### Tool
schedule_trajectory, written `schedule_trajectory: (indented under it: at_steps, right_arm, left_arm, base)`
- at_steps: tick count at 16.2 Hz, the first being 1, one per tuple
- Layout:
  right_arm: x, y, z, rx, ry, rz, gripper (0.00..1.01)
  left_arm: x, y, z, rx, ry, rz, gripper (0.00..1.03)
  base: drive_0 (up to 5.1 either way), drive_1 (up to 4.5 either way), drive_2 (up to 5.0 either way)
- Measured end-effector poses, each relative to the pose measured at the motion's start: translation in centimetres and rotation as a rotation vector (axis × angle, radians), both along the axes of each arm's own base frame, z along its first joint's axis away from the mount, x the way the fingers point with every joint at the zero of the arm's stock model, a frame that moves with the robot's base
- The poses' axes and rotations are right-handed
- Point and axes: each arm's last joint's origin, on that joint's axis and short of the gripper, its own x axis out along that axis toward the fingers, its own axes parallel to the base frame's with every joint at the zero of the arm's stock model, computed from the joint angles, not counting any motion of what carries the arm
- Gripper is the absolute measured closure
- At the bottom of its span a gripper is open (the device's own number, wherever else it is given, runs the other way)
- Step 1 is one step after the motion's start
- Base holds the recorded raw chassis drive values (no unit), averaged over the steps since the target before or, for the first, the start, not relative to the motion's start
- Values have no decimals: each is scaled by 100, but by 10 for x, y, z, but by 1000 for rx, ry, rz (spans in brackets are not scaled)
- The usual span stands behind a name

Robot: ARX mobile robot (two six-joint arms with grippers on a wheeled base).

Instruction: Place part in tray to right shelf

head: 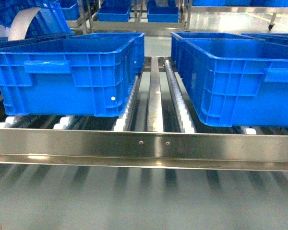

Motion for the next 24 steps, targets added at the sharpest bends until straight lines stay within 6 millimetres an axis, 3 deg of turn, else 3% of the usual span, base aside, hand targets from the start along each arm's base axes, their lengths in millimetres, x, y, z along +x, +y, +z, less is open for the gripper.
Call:
schedule_trajectory:
  at_steps: [1,7,16,17,19,20,24]
  right_arm:
    - [0,0,0,0,-2,1,99]
    - [0,0,0,0,-1,0,99]
    - [0,0,0,0,-1,0,61]
    - [0,0,0,0,-1,0,47]
    - [0,0,0,0,-1,0,37]
    - [0,0,0,0,-1,0,3]
    - [0,0,0,0,-1,0,3]
  left_arm:
    - [-2,0,5,0,-58,2,90]
    - [-2,0,3,1,-41,0,90]
    - [-2,0,4,1,-41,0,90]
    - [-2,0,4,2,-41,0,90]
    - [-2,0,4,2,-41,0,90]
    - [-2,0,4,1,-41,0,90]
    - [-2,0,4,1,-41,0,90]
  base:
    - [0,0,0]
    - [0,0,0]
    - [0,0,0]
    - [0,0,0]
    - [0,0,0]
    - [0,0,0]
    - [0,0,0]
